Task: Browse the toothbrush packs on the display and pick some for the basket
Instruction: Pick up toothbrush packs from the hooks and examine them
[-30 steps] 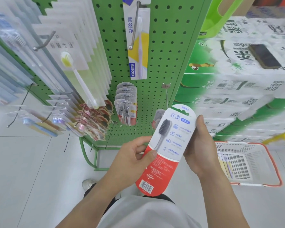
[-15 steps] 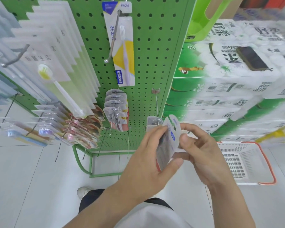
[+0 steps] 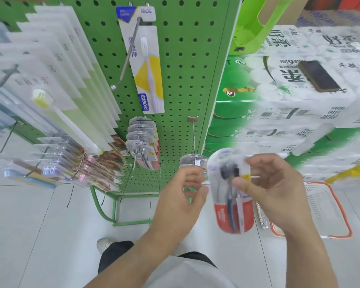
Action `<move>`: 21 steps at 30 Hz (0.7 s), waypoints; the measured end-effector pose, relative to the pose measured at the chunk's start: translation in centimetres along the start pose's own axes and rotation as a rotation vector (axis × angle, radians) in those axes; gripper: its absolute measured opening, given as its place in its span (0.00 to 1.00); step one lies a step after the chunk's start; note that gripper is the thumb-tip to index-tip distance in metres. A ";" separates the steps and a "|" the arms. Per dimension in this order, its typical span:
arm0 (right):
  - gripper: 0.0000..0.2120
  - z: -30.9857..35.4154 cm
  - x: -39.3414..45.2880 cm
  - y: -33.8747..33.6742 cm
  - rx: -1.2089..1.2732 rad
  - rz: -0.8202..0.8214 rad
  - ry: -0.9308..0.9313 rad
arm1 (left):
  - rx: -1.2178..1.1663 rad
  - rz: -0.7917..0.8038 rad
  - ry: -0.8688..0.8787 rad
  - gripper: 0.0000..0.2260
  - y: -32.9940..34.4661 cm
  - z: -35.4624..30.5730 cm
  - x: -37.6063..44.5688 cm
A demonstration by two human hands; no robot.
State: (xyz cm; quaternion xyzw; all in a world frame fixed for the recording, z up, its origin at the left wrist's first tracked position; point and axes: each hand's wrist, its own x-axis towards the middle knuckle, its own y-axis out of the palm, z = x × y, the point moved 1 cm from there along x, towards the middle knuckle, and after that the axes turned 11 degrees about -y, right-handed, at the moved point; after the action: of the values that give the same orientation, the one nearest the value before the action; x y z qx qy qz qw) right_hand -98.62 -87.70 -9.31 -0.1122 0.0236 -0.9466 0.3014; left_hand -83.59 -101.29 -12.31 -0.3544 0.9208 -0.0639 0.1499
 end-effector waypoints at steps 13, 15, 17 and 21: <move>0.21 -9.6 10.2 4.4 -0.598 0.400 0.005 | 0.549 -0.097 -0.011 0.23 -0.1 1.6 3.7; 0.19 -10.5 10.5 5.5 -0.590 0.415 -0.029 | 0.556 -0.092 -0.022 0.23 0.0 1.6 4.0; 0.16 -10.9 10.8 6.1 -0.544 0.398 -0.078 | 0.558 -0.098 -0.030 0.22 0.1 1.7 4.4; 0.16 -10.4 11.0 6.6 -0.555 0.423 -0.139 | 0.546 -0.102 -0.041 0.21 0.3 1.7 4.5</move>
State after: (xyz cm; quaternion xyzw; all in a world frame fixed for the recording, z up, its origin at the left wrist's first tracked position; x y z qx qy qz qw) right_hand -105.99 -99.65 -17.96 -0.2465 0.2822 -0.8109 0.4495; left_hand -86.44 -104.15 -15.00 -0.3482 0.8471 -0.3100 0.2550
